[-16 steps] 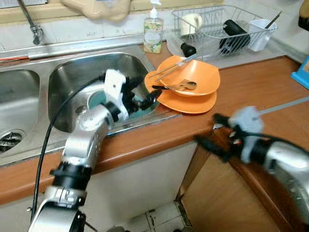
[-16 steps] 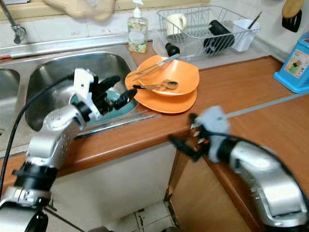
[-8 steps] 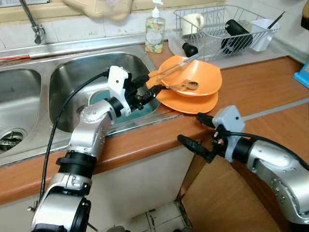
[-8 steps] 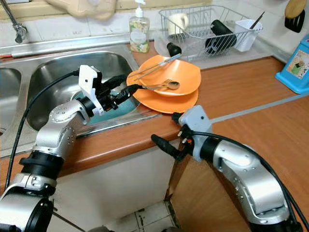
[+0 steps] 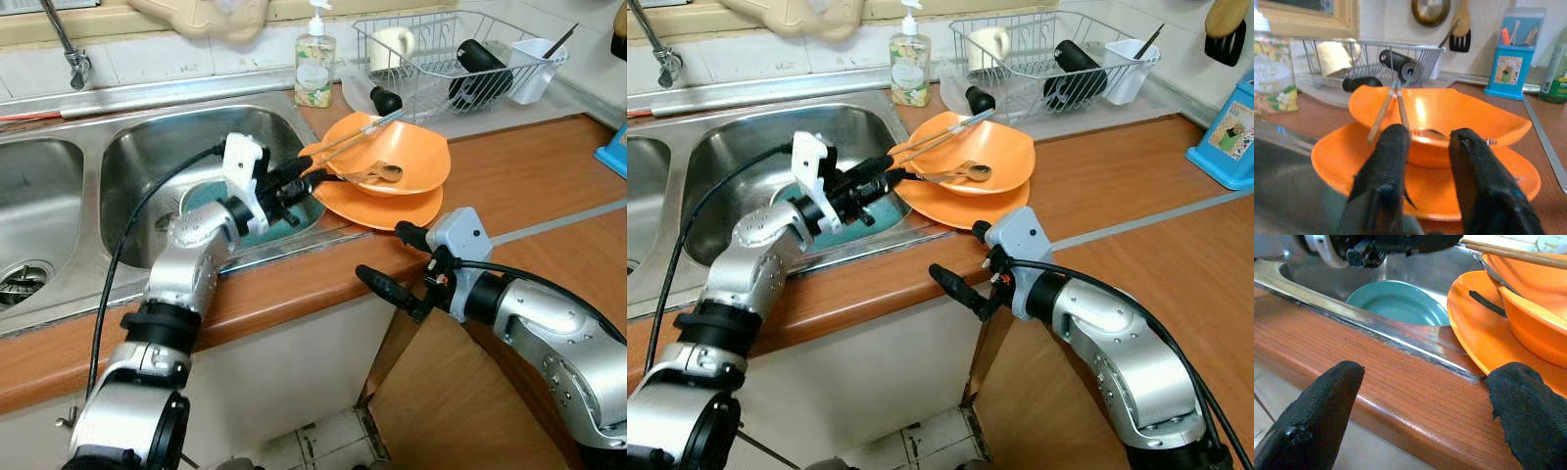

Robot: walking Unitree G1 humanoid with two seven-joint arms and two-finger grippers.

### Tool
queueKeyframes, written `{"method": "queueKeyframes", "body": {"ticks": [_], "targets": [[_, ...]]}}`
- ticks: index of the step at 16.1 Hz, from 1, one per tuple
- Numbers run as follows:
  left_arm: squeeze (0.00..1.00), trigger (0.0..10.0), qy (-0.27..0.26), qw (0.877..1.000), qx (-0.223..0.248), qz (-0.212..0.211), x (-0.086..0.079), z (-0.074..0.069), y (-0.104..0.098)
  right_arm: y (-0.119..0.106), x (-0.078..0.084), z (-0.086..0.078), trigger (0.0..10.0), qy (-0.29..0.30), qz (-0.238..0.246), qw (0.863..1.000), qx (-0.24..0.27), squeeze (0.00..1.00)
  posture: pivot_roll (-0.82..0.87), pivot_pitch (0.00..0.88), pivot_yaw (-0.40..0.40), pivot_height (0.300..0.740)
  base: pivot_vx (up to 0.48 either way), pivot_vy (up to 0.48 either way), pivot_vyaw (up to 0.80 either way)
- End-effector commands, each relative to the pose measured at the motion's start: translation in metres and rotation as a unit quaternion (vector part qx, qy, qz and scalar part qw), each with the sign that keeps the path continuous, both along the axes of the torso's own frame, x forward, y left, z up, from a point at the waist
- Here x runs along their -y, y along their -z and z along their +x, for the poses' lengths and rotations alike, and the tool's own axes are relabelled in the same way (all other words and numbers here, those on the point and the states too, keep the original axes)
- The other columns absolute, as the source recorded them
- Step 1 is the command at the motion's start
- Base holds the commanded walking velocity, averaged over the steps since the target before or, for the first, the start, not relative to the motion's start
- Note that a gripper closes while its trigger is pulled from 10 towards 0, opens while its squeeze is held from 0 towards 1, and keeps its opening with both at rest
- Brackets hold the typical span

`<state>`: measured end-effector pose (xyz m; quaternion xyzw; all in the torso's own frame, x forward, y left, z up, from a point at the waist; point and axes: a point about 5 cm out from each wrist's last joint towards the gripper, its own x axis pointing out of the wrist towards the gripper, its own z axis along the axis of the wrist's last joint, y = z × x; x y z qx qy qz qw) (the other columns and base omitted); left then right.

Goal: Kitchen organization

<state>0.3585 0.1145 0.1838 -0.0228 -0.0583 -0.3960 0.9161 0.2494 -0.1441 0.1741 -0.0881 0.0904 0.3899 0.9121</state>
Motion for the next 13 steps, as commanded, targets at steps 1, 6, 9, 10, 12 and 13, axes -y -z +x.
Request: {"method": "queueKeyframes", "body": {"ticks": [1, 6, 9, 10, 12, 13], "targets": [[0.0, 0.0, 0.001, 1.0, 0.007, -0.003, 0.0, 0.002, -0.004, -0.001, -0.002, 0.001, 10.0, 0.0, -0.004, 1.0, -0.001, 1.0, -0.09, 0.0, 0.018, 0.74, 0.0, 0.0, 0.0], [0.0, 0.0, 0.001, 1.0, 0.009, -0.002, 0.001, 0.004, -0.003, -0.001, -0.001, 0.001, 10.0, 0.002, -0.006, 1.0, -0.001, 1.0, -0.09, 0.0, 0.018, 0.74, 0.0, 0.0, 0.0], [1.0, 10.0, -0.013, 1.0, 0.023, -0.001, -0.003, 0.004, -0.007, -0.001, -0.001, 0.001, 10.0, 0.001, -0.006, 1.0, -0.002, 1.0, -0.09, 0.0, 0.019, 0.74, 0.0, 0.0, 0.0], [1.0, 10.0, -0.014, 1.0, 0.024, -0.003, -0.003, 0.004, -0.008, -0.001, -0.001, 0.001, 10.0, 0.002, -0.006, 1.0, -0.002, 1.0, -0.09, 0.0, 0.019, 0.74, 0.0, 0.0, 0.0], [1.0, 10.0, -0.025, 1.0, 0.017, 0.005, -0.009, 0.006, -0.007, -0.001, -0.002, 0.002, 10.0, 0.0, -0.006, 1.0, -0.002, 1.0, -0.08, 0.0, 0.016, 0.74, 0.0, 0.0, 0.0], [1.0, 10.0, -0.028, 0.999, 0.007, 0.017, -0.01, 0.008, -0.005, -0.001, -0.002, 0.002, 10.0, -0.001, -0.005, 1.0, -0.002, 1.0, -0.08, 0.0, 0.015, 0.74, 0.0, 0.0, 0.0]]}}
